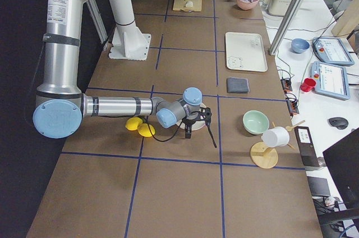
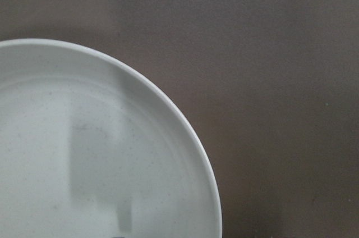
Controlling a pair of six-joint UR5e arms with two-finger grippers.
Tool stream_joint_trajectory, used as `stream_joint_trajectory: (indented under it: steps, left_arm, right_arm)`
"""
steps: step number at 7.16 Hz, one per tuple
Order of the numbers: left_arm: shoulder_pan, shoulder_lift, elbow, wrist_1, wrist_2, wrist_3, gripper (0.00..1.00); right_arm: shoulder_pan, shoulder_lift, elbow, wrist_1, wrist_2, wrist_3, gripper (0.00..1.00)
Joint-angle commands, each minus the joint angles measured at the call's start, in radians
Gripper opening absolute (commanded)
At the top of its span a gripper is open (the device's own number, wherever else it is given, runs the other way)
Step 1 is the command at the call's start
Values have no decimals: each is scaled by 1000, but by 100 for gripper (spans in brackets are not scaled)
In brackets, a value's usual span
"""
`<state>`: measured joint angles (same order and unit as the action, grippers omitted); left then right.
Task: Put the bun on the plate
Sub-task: 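Move the right gripper to the white plate's rim and grip it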
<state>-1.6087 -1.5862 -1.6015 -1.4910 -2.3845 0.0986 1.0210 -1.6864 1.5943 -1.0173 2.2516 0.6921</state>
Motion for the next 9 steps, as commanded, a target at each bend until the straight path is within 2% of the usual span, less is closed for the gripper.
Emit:
stream_joint_trajectory:
  steps: [1,2,3,4,5,7,8,9]
  left_arm:
    - [0,0,0,0,-1,1,100]
    - [1,0,0,0,-1,3,100]
    - [0,0,-5,0,-1,3,100]
    - [0,0,-5,0,1,3,100]
    - [0,-1,-6,0,1,3,100]
    - [0,-3,-6,0,-1,0,100]
    - [0,-3,-8,0,-1,0,100]
    - [-2,2,-23,0,1,-3,100]
  right_arm:
    - [-1,1,-13,-1,0,1,65]
    - [-1,1,-14,-1,-3,3,53]
    - [-1,1,-13,0,-1,3,37]
    - [1,1,-5,0,5,1,15]
    - [2,1,1,2,5,1,1]
    - [17,-24,76,2,11,1,0]
    - [74,-59,154,2,38,4,0]
    - [129,-61,215,2,128,59,0]
